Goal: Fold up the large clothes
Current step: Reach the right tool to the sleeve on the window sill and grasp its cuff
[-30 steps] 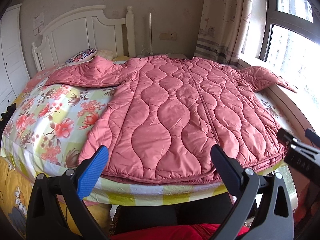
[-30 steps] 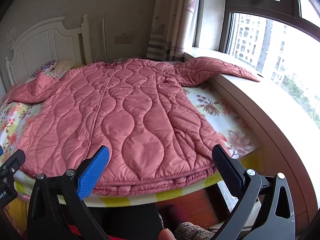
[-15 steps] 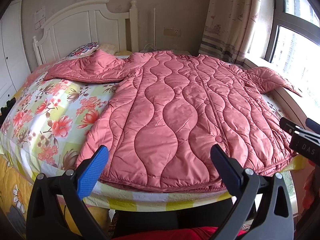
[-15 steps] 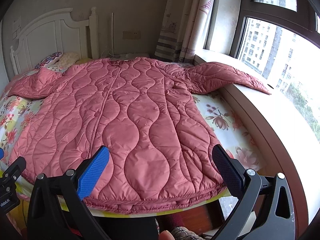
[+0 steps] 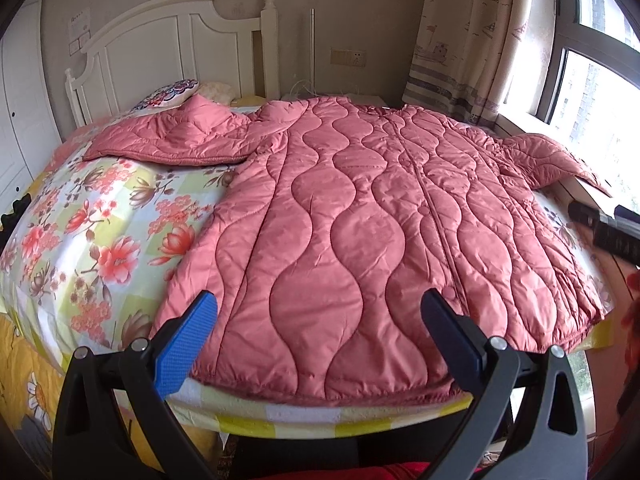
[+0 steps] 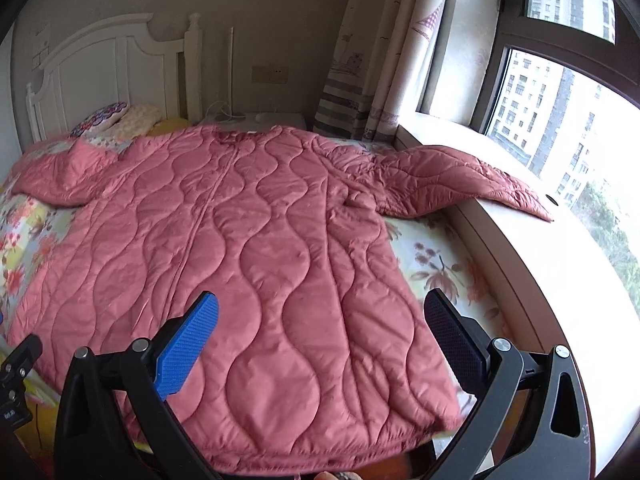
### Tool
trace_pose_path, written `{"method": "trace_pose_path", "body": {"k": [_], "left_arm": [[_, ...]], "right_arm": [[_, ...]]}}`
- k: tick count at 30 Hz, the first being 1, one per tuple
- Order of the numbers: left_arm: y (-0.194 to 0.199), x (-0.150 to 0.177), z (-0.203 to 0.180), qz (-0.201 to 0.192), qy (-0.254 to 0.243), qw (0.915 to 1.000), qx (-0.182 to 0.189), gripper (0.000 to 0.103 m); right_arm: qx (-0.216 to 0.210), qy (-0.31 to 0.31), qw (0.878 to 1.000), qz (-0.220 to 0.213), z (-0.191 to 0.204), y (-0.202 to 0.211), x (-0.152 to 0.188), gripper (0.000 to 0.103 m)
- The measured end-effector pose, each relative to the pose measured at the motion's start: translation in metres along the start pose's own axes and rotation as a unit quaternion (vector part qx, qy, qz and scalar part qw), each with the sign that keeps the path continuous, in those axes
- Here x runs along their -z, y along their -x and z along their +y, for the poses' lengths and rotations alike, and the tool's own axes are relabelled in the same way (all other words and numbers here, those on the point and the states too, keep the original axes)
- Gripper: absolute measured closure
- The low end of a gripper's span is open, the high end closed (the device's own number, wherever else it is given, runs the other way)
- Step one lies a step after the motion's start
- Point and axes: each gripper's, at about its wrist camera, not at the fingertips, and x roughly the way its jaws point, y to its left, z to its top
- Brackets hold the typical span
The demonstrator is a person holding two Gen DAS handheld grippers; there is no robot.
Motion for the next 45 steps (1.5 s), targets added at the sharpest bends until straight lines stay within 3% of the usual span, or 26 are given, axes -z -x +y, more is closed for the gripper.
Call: {"method": "trace_pose_path", "body": {"k": [4,9,12,14,21,24,26,30,35,39,42,45], "left_arm": [[-0.008,-0.014,-0.003,-0.002,0.0,1.0,0.0,0.002],[-0.021,-0.029,-0.007,-0.005,-0.003,1.0,-0.005,0.002],[-0.03,-0.036,-0.008,-0.006,-0.001,1.0,-0.006,0.002],[-0.038,-0.041,-0.009,-0.003,-0.001,1.0,-0.007,0.002],[-0.065,-0.057,-0.01,0.012,-0.004,0.9999,-0.01,0.002],[-0.073,-0.064,-0.01,0.012,0.001,0.9999,-0.01,0.002],[-0.079,-0.067,-0.012,0.014,0.002,0.9999,-0.008,0.002],[-0.092,-0.072,-0.018,0.024,0.003,0.9997,0.003,0.002],[-0.103,-0.075,-0.027,0.033,-0.014,0.9993,0.006,0.002],[-0.107,-0.077,-0.028,0.031,-0.016,0.9994,0.002,0.002],[-0.115,-0.079,-0.026,0.039,-0.01,0.9992,-0.001,0.002],[-0.124,-0.081,-0.025,0.046,-0.013,0.9988,-0.008,0.002]], "right_arm": [[-0.026,-0.046,0.999,0.0,-0.039,-0.035,-0.031,0.004],[0.003,-0.09,0.996,0.011,-0.087,-0.076,-0.065,0.004],[-0.024,-0.118,0.993,0.017,-0.113,-0.101,-0.075,0.004],[-0.05,-0.146,0.988,0.02,-0.13,-0.117,-0.076,0.004],[-0.086,-0.224,0.971,0.019,-0.195,-0.144,-0.09,0.004],[-0.065,-0.261,0.963,0.02,-0.229,-0.151,-0.102,0.004],[-0.077,-0.289,0.954,0.037,-0.246,-0.162,-0.103,0.004],[-0.152,-0.343,0.926,0.034,-0.237,-0.17,-0.078,0.004],[-0.171,-0.341,0.923,0.04,-0.211,-0.185,-0.06,0.01],[-0.154,-0.363,0.918,0.035,-0.22,-0.21,-0.06,0.016],[-0.165,-0.373,0.913,0.024,-0.226,-0.226,-0.066,0.024],[-0.16,-0.37,0.915,0.011,-0.226,-0.235,-0.078,0.032]]}}
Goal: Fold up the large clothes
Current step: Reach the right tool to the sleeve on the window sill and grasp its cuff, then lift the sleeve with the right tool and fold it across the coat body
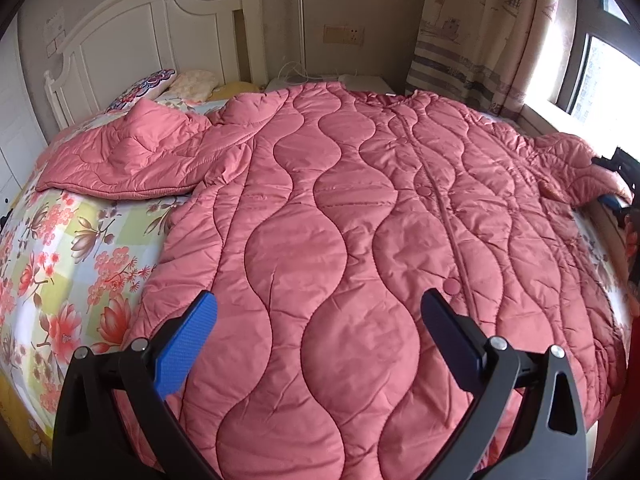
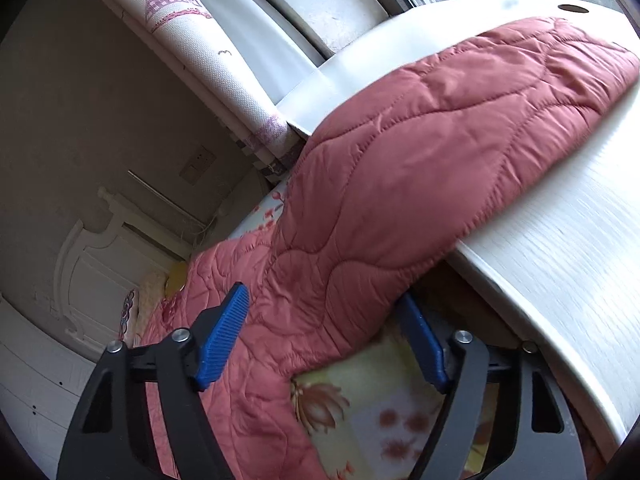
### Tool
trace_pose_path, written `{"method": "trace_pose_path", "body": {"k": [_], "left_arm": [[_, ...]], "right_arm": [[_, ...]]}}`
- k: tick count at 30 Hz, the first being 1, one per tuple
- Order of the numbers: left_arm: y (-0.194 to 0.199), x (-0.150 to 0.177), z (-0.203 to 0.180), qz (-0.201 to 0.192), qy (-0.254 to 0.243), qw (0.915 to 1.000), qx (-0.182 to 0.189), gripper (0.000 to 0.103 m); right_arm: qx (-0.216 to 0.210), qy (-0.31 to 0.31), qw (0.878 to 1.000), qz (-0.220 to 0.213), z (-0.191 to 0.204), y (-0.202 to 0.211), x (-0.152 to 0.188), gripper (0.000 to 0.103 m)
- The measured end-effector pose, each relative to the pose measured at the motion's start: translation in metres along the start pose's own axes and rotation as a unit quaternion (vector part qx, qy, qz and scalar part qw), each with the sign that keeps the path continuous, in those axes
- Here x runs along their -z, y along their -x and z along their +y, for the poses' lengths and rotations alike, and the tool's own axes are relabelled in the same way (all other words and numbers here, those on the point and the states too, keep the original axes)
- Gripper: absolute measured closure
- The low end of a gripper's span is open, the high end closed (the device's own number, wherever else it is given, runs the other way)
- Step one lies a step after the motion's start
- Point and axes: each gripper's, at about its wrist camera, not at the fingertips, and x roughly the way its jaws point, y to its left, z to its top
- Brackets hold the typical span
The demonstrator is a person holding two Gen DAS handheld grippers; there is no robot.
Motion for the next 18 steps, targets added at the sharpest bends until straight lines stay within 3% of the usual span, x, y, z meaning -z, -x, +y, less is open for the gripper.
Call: {"method": "trace_pose_path", "body": {"k": [2,3,5,7,10,18], "left_arm": [[-0.004,-0.002,0.001,0.001,0.001,1.0,-0.003,0.002],[-0.006,-0.003,0.003,0.001,0.003,1.0,-0.005,0.002],[-0.011,-0.005,0.008,-0.002,0.008,0.9999,-0.008,0.002],[-0.019,-0.007,0.013,0.0,0.012,0.9998,-0.016,0.002],[-0.03,-0.008,0.022,0.018,0.029,0.9994,-0.009,0.002],[-0.032,-0.009,0.032,0.016,0.04,0.999,0.007,0.002]], "right_arm": [[0.008,0.011,1.0,-0.021,0.006,-0.001,-0.004,0.047],[0.012,0.022,0.999,-0.029,0.009,-0.001,-0.006,0.049],[0.036,0.064,0.996,-0.058,0.021,0.006,-0.012,0.066],[0.049,0.085,0.993,-0.069,0.026,0.011,-0.018,0.073],[0.083,0.115,0.986,-0.083,0.036,0.014,-0.03,0.079],[0.129,0.164,0.974,-0.088,0.062,0.008,-0.037,0.087]]}}
